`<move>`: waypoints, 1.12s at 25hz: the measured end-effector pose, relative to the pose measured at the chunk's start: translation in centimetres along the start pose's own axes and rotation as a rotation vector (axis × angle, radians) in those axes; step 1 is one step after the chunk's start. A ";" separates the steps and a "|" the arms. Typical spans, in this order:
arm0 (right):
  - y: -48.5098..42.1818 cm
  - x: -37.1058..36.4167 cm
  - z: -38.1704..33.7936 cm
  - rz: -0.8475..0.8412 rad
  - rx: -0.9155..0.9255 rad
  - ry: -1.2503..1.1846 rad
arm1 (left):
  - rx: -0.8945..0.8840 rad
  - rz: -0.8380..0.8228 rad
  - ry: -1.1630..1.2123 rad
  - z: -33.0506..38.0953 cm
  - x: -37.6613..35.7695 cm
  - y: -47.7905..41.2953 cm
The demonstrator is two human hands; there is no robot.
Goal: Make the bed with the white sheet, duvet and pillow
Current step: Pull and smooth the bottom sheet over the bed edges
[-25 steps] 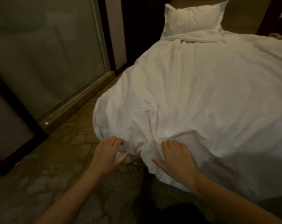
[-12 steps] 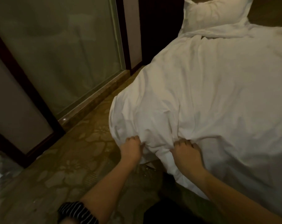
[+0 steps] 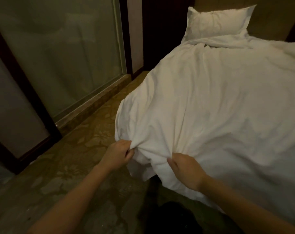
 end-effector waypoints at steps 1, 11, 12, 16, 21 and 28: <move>0.0 0.9 -1.3 0.010 -0.026 -0.029 | -0.021 0.004 0.016 0.1 1.7 0.2; -0.5 -2.3 -5.5 -0.040 0.122 0.252 | -0.051 -0.153 -0.248 -2.8 6.2 4.1; -0.4 -3.9 -4.7 -0.063 0.127 0.289 | 0.032 -0.191 -0.242 -3.3 3.5 4.9; 0.0 -6.4 -0.8 -0.189 -0.063 0.302 | 0.399 -0.321 -0.364 -4.2 -0.7 4.9; 1.2 -5.2 2.4 -0.032 0.013 0.390 | 0.347 -0.211 -0.159 -0.3 -0.9 2.1; 3.8 -5.6 7.4 -0.170 -0.261 0.553 | 0.687 -0.414 0.024 -1.7 -8.5 0.3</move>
Point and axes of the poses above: each hand's wrist, its own y-axis away from the middle knuckle, its own x-axis out of the back of the hand, z = x × y, the point moved 6 cm from there along -y, towards the middle knuckle, and after that the axes turned 9 degrees about x, right-handed, at the moved point
